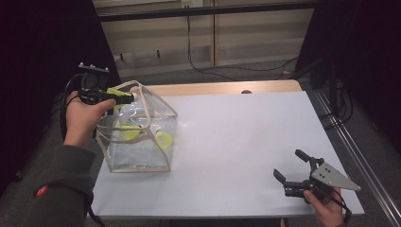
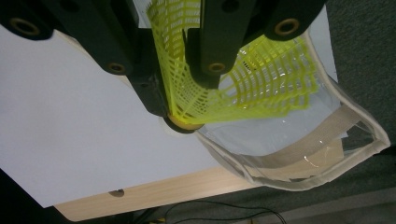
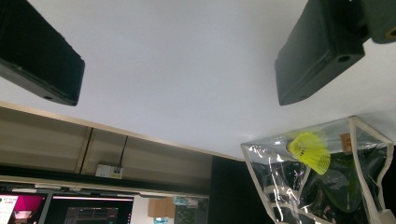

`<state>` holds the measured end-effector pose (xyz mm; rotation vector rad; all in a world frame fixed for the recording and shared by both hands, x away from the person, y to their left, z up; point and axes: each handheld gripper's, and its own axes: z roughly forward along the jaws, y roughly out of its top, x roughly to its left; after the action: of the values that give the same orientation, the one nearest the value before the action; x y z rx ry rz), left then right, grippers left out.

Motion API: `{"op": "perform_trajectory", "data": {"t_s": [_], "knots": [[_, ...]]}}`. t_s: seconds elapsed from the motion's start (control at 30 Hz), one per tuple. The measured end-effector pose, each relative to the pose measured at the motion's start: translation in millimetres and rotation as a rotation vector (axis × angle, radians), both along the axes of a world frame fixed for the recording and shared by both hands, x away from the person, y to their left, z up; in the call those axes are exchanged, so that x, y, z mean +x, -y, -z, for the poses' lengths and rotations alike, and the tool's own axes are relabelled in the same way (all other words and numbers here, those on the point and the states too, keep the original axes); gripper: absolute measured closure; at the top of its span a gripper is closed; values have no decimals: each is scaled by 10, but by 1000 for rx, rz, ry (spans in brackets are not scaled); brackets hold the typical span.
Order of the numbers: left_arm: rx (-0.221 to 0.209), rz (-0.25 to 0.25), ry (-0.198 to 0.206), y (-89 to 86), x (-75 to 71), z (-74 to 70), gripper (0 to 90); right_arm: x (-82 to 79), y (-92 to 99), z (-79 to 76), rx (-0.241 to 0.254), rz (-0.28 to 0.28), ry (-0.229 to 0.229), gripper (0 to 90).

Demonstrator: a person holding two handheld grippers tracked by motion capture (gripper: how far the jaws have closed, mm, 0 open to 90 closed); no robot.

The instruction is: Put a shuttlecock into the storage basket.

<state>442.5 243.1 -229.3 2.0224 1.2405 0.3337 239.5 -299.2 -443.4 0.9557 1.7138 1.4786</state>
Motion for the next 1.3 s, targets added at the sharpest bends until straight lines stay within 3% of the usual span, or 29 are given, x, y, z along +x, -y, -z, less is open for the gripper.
{"op": "perform_trajectory", "data": {"t_s": [0.73, 1.3], "knots": [[17, -6, -15, -40, -7, 100, 806, -1, -1, 0, 0, -1, 0, 14], [4, -9, -32, -75, -23, 234, 805, -4, -4, -2, 0, -1, 2, 14]]}}
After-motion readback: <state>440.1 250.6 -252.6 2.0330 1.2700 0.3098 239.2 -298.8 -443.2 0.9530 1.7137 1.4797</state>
